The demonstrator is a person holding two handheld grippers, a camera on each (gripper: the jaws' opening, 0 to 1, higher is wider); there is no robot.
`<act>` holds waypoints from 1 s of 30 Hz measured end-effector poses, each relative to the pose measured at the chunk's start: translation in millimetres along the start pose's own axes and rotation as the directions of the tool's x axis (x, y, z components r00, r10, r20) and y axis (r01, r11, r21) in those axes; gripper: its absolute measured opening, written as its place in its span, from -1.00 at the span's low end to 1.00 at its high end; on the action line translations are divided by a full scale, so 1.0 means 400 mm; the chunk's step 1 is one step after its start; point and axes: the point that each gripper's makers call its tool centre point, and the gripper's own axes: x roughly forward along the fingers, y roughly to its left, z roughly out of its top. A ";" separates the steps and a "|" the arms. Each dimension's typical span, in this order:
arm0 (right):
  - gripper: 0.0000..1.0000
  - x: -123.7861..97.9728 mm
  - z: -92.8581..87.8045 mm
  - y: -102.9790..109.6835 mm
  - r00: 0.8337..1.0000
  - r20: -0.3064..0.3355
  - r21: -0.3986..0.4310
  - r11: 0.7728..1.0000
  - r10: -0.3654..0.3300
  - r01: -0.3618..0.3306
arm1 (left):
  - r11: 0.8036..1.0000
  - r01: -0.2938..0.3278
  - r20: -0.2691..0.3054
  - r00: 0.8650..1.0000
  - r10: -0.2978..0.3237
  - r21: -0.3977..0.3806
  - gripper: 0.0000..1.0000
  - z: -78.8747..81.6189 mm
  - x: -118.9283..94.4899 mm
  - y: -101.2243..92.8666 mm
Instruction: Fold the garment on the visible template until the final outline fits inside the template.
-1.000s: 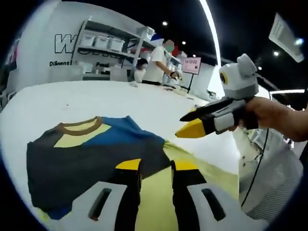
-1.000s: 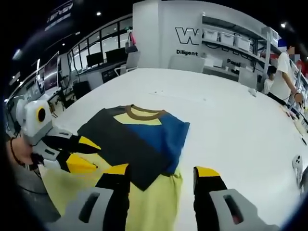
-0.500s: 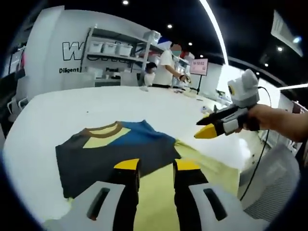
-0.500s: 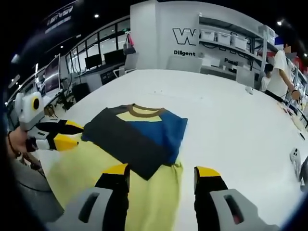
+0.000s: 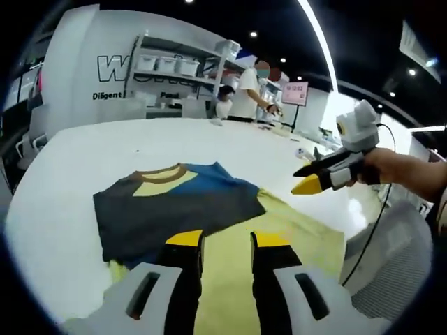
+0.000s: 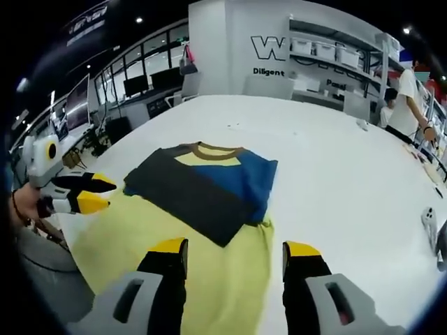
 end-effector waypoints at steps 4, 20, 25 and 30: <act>0.03 -0.009 -0.021 0.000 1.000 -0.017 -0.002 1.000 -0.003 0.003 | 0.999 -0.036 -0.026 0.999 0.036 0.006 -0.56 -0.019 -0.020 0.019; 0.02 -0.042 -0.107 -0.009 0.995 -0.098 0.033 0.999 -0.035 0.039 | 0.989 -0.146 -0.160 0.977 0.144 -0.005 -0.47 -0.116 -0.119 0.073; 0.00 -0.055 -0.135 -0.001 0.991 -0.133 0.042 0.998 -0.032 0.038 | 0.988 -0.155 -0.188 0.970 0.154 0.008 -0.36 -0.136 -0.146 0.069; -0.04 -0.062 -0.172 0.014 0.983 -0.183 0.030 0.999 -0.029 0.035 | 0.981 -0.192 -0.245 0.952 0.182 -0.020 -0.30 -0.171 -0.180 0.072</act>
